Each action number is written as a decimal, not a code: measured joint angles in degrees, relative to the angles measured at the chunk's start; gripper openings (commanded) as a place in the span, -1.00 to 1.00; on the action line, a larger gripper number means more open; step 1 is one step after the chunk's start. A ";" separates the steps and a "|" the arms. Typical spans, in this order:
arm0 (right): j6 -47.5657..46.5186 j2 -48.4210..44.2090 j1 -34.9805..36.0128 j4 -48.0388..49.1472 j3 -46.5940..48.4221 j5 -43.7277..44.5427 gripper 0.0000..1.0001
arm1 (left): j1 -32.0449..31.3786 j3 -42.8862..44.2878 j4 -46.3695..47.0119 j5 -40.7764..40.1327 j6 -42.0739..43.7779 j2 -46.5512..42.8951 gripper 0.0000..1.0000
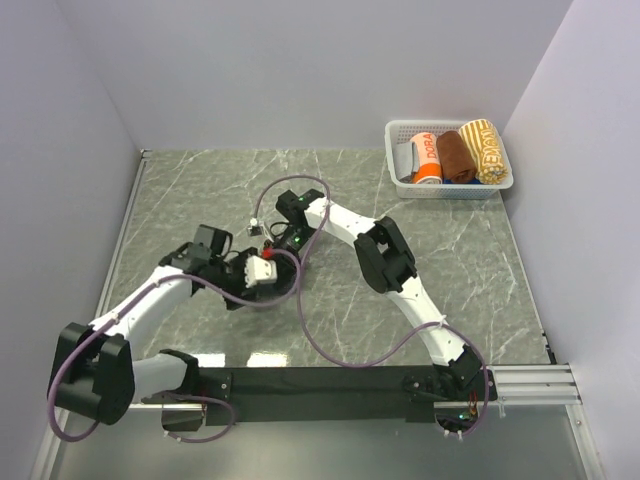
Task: Roll the towels
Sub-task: Roll the towel
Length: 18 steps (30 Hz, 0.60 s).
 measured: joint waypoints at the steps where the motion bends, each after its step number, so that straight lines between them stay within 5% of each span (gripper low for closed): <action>1: 0.07 0.11 0.00 -0.42 0.00 -0.26 -1.00 | -1.66 -1.33 2.43 -1.49 0.44 -0.35 0.52; 7: 1.81 0.98 -0.20 -2.08 0.15 -1.81 -1.00 | -6.67 -5.16 12.31 -7.72 2.60 0.70 0.31; 13: 3.48 3.02 -0.66 -5.09 2.45 -3.54 -1.00 | -8.50 -5.44 16.72 -9.70 6.10 6.60 -0.43; 16: 4.17 2.91 -1.11 -5.14 1.66 -4.13 -0.35 | -8.55 -1.95 13.79 -9.27 5.68 10.10 -0.70; 18: 5.75 1.53 -1.75 -3.56 -1.29 -4.44 -0.20 | -8.39 0.79 11.17 -8.13 4.92 12.37 -0.82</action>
